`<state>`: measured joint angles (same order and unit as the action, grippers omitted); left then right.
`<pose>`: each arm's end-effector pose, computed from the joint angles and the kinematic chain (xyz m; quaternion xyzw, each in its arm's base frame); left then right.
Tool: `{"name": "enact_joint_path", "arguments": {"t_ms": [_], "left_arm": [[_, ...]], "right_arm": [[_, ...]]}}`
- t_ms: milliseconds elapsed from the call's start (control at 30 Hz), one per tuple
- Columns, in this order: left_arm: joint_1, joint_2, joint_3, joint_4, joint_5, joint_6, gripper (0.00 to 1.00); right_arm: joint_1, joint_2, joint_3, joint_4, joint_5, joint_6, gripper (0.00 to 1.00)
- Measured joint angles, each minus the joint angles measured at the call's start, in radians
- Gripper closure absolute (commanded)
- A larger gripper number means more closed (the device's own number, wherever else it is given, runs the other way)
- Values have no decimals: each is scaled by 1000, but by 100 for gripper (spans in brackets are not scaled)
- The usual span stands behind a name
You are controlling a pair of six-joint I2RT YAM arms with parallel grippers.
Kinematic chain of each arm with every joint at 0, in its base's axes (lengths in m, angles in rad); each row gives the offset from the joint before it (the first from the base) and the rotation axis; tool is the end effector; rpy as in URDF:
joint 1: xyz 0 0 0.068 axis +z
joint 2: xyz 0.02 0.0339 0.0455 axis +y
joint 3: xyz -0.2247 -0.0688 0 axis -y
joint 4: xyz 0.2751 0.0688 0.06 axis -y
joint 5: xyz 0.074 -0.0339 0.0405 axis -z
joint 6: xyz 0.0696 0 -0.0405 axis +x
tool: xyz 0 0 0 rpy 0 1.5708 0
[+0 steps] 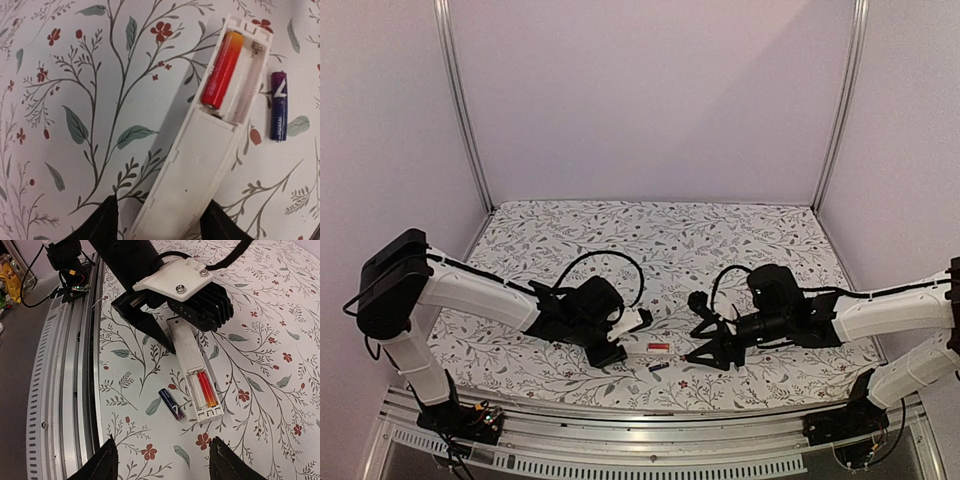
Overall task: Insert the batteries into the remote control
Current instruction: Adjust the remote control without the battery cover at the center of the board, then pick up the battery at the center of the board.
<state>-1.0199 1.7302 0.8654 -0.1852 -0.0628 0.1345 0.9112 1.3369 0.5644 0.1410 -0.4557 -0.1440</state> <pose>0.1876 -0.2969 0.0405 0.5203 0.8138 -0.0828 0.2455 0.1700 0.2693 0.1025 -0.5257 0.6991 0.3518 0.3334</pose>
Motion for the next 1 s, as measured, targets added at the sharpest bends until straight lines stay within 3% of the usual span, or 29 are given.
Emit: {"name": "enact_joint_path", "arguments": {"t_ms": [233,433,733,1000], "left_arm": [[6,4,-4,37,43,-13,44],[7,-57,-49,61,93,-50,33],[79,-359,-100,74,21,-158,18],[116,-555,-179,116,-90,-222,16]], "right_arm": [[13,36,47,-26,11,-30,43],[69,137,140,-92,28,-105,51],[169,316,295,-243,87,-285,55],[170,459,464,-385,156,-449,65]]}}
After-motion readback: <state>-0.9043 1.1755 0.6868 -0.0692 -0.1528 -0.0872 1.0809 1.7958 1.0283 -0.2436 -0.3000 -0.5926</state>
